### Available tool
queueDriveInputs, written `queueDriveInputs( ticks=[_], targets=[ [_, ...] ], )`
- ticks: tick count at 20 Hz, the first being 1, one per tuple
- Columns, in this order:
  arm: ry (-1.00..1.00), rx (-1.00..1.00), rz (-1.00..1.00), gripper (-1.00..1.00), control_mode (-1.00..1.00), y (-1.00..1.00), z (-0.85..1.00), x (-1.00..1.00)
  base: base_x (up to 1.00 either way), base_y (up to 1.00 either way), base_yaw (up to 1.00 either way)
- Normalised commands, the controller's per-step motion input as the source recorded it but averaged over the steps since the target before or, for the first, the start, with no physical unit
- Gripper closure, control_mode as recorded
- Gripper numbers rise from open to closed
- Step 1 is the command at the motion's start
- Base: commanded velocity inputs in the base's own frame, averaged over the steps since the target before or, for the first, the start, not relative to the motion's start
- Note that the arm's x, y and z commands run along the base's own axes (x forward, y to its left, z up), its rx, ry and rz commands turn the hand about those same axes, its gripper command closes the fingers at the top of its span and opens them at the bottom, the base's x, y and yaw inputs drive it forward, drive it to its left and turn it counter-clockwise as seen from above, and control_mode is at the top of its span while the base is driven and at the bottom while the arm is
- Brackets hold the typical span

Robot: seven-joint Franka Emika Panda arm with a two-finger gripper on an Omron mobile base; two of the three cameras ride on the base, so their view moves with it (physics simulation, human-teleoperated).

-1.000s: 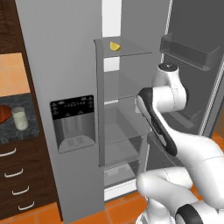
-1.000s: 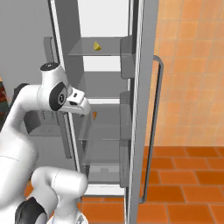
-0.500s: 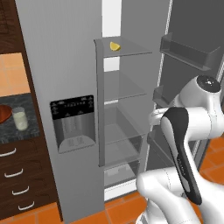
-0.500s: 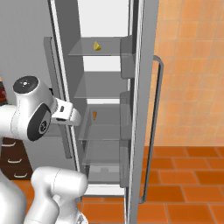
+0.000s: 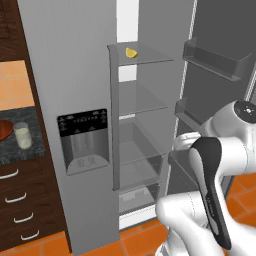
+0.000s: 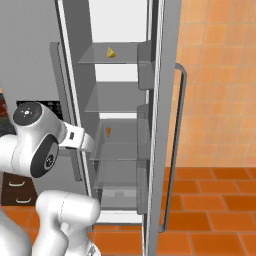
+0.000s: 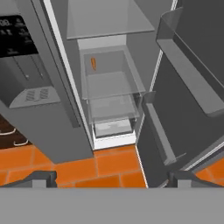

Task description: Grab a lemon wedge from the fridge and one ice cube from the ice bowl, and put them in the glass of lemonade.

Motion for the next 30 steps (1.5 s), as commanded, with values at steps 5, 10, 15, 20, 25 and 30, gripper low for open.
queueDriveInputs(
  ticks=[5, 10, 15, 20, 25, 30],
  targets=[
    [0.0, 0.0, -0.03, -1.0, -1.0, -0.23, 0.0, 0.15, 0.0, 0.0, 0.0],
    [0.06, 0.0, 0.0, -1.0, -1.0, -0.25, -0.02, 0.35, 0.0, 0.0, 0.0],
    [0.0, 0.0, 0.0, -1.0, 1.0, 0.0, 0.0, 0.0, 0.81, -0.2, -0.03],
    [0.0, 0.0, 0.0, -1.0, 1.0, 0.0, 0.0, 0.0, 0.47, 0.0, -0.09],
    [0.0, 0.0, 0.0, -1.0, 1.0, 0.0, 0.0, 0.0, 0.58, 0.0, -0.05],
    [0.0, 0.0, 0.0, -1.0, 1.0, 0.0, 0.0, 0.0, 0.83, -0.24, 0.0]
  ],
)
